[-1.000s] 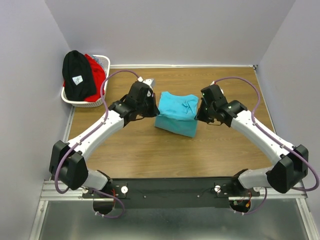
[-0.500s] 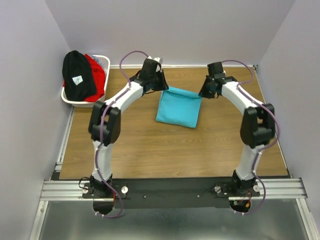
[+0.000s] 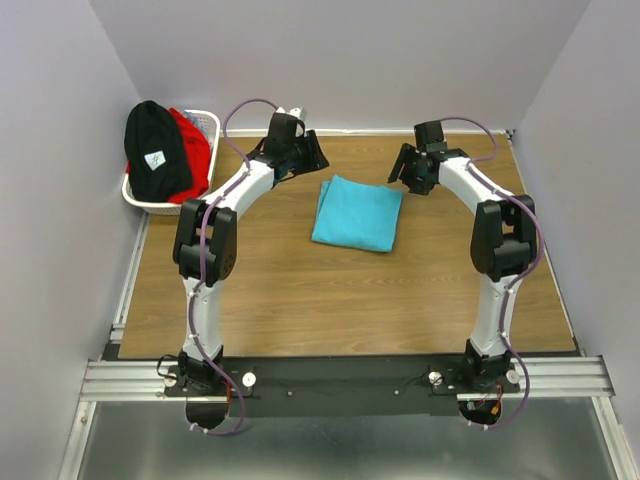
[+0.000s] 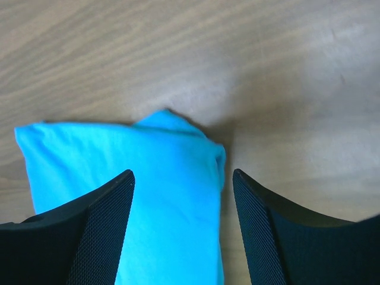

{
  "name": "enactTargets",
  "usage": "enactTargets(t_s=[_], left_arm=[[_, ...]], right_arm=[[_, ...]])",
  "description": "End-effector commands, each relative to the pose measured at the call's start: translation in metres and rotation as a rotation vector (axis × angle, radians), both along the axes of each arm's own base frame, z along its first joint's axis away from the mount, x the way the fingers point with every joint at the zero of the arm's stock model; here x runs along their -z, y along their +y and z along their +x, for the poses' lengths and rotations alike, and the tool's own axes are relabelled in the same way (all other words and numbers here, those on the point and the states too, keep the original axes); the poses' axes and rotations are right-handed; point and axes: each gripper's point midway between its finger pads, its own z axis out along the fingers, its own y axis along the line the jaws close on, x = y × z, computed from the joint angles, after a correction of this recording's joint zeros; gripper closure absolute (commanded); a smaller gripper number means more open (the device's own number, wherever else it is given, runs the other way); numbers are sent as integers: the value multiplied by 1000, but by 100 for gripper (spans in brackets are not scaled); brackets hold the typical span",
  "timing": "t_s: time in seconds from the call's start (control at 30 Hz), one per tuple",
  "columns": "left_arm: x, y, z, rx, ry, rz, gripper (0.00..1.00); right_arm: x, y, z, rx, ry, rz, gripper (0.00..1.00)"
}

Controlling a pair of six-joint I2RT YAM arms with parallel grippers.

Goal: Fold and stack the t-shirts
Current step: Fold the tshirt, then neatly place the folded tshirt to the corner

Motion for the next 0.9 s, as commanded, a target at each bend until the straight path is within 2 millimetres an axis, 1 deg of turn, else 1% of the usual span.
enactTargets(t_s=[0.0,0.03,0.13,0.17,0.2,0.23,0.27,0.3,0.33,0.37,0.43,0.47,0.5,0.53,0.57,0.67,0.73,0.77,0.83,0.87], left_arm=[[-20,2,-15,-34,-37,-10,48],[-13,2,-18,-36,-27,1,51],[-5,-2,-22,-23,-19,30,52],[-5,-4,-20,-18,-23,35,53],[2,-7,-20,-14,-14,48,53],[1,-7,-17,-18,-17,68,53],[4,-8,-16,-18,-12,80,53],[15,-8,-16,-19,9,96,53],[16,-10,-17,-22,16,117,53],[22,-11,-19,-23,27,136,53],[28,-10,-24,-38,35,177,53],[35,-8,-29,-44,52,187,48],[30,-7,-33,-50,41,183,46],[29,-8,-33,-56,26,176,45],[34,-6,-43,-58,41,178,44],[47,-5,-55,-57,65,198,44],[49,-5,-61,-56,69,208,44],[55,-5,-68,-49,82,214,44],[52,-8,-75,-43,73,205,43],[61,-6,-83,-41,91,213,43]], right_arm=[[-19,-1,-20,6,-28,-57,27],[-14,-2,-27,7,-16,-59,27],[-4,0,-35,5,6,-72,28],[-1,1,-37,3,10,-74,28],[1,2,-38,2,14,-78,28],[5,2,-39,4,17,-78,30],[7,2,-39,3,21,-80,31],[12,2,-39,4,30,-83,32],[14,3,-39,-1,31,-85,32],[16,3,-39,-5,36,-84,32],[20,4,-40,-12,43,-89,32],[20,4,-41,-10,42,-97,32],[22,4,-43,-12,46,-102,32],[22,4,-44,-11,46,-106,32],[25,2,-46,-7,52,-116,32],[25,2,-52,-9,54,-124,33],[30,-1,-60,-5,68,-137,32],[26,0,-62,-6,61,-135,32],[27,1,-68,-15,65,-125,30],[27,2,-73,-21,63,-118,30]])
